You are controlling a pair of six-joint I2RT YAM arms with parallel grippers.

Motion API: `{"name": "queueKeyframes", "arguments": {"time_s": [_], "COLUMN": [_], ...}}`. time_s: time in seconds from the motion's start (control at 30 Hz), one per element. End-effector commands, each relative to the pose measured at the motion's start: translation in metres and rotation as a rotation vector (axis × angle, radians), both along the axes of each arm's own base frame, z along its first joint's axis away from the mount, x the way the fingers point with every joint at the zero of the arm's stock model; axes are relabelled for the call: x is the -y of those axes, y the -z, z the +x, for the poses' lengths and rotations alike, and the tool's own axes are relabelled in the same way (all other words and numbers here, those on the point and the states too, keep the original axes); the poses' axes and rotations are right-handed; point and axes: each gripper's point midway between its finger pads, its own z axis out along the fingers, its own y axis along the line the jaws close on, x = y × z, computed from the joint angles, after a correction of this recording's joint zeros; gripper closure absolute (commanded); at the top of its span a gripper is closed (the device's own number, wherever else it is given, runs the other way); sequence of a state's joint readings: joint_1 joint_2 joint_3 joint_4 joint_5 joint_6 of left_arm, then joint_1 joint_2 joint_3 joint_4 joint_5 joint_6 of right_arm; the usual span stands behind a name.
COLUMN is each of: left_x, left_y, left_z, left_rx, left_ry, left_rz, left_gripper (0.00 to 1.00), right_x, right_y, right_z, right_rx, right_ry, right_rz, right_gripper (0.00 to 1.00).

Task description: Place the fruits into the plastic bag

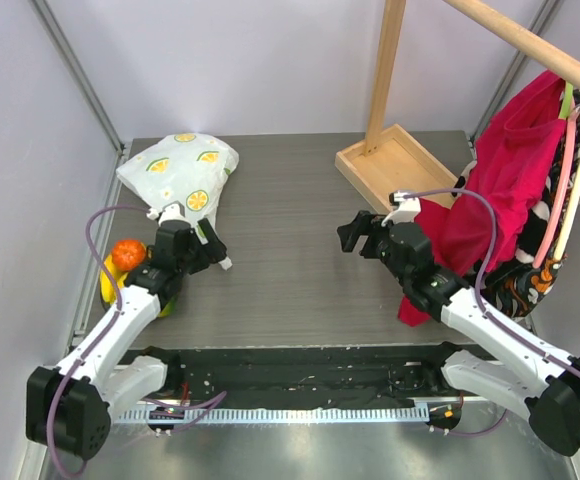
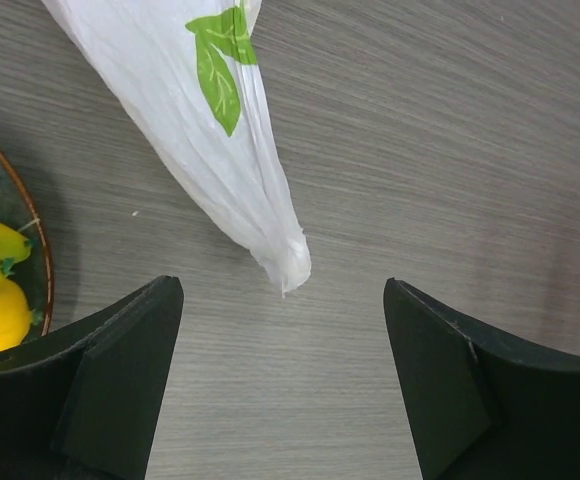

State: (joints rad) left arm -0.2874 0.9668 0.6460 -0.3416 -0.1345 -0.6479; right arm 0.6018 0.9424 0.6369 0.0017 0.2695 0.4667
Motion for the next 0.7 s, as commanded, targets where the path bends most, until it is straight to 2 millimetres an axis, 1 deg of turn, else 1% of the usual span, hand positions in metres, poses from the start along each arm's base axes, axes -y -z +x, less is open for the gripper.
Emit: {"name": "queueKeyframes", "arguments": {"time_s": [0.0, 0.1, 0.13, 0.2, 0.23, 0.3, 0.33, 0.43, 0.47, 0.5, 0.53, 0.57, 0.6, 0.63, 0.67], "left_x": [0.011, 0.017, 0.02, 0.025, 0.028, 0.032, 0.034, 0.035, 0.036, 0.037, 0.036, 0.036, 0.037, 0.038, 0.038], "left_y": [-0.01, -0.004, 0.006, 0.009, 0.017, 0.018, 0.025, 0.029, 0.033, 0.033, 0.036, 0.042, 0.037, 0.037, 0.034], "left_z": [0.022, 0.028, 0.03, 0.036, 0.038, 0.044, 0.046, 0.05, 0.051, 0.054, 0.054, 0.054, 0.06, 0.06, 0.062], "left_rx": [0.08, 0.077, 0.049, 0.042, 0.019, 0.021, 0.003, -0.009, -0.016, -0.009, -0.016, -0.031, -0.007, -0.008, -0.001], "left_ry": [-0.035, -0.029, -0.028, -0.022, -0.017, -0.018, -0.016, -0.016, -0.019, -0.017, -0.016, -0.019, -0.014, -0.009, 0.001], "left_rz": [-0.092, -0.119, -0.117, -0.139, -0.141, -0.163, -0.165, -0.161, -0.159, -0.162, -0.155, -0.148, -0.152, -0.149, -0.141], "left_gripper": [0.14, 0.15, 0.15, 0.16, 0.17, 0.19, 0.21, 0.26, 0.32, 0.35, 0.4, 0.53, 0.61, 0.7, 0.86], "right_x": [-0.022, -0.026, -0.027, -0.028, -0.028, -0.029, -0.028, -0.027, -0.027, -0.026, -0.025, -0.025, -0.025, -0.024, -0.023], "right_y": [-0.028, -0.024, -0.022, -0.019, -0.02, -0.019, -0.018, -0.017, -0.017, -0.016, -0.014, -0.013, -0.012, -0.008, -0.008], "right_z": [0.0, -0.002, -0.002, -0.001, -0.001, 0.0, 0.001, 0.001, 0.001, 0.001, 0.001, 0.0, 0.0, 0.0, 0.0], "right_rx": [0.067, 0.053, 0.05, 0.044, 0.046, 0.045, 0.044, 0.045, 0.045, 0.044, 0.043, 0.042, 0.038, 0.029, 0.026], "right_ry": [-0.072, -0.1, -0.104, -0.112, -0.114, -0.119, -0.118, -0.112, -0.112, -0.109, -0.106, -0.11, -0.11, -0.106, -0.105], "right_rz": [0.152, 0.144, 0.139, 0.122, 0.119, 0.101, 0.095, 0.082, 0.082, 0.081, 0.08, 0.08, 0.076, 0.066, 0.062], "right_gripper": [0.12, 0.12, 0.12, 0.12, 0.12, 0.12, 0.12, 0.12, 0.12, 0.12, 0.12, 0.12, 0.12, 0.12, 0.12]}}
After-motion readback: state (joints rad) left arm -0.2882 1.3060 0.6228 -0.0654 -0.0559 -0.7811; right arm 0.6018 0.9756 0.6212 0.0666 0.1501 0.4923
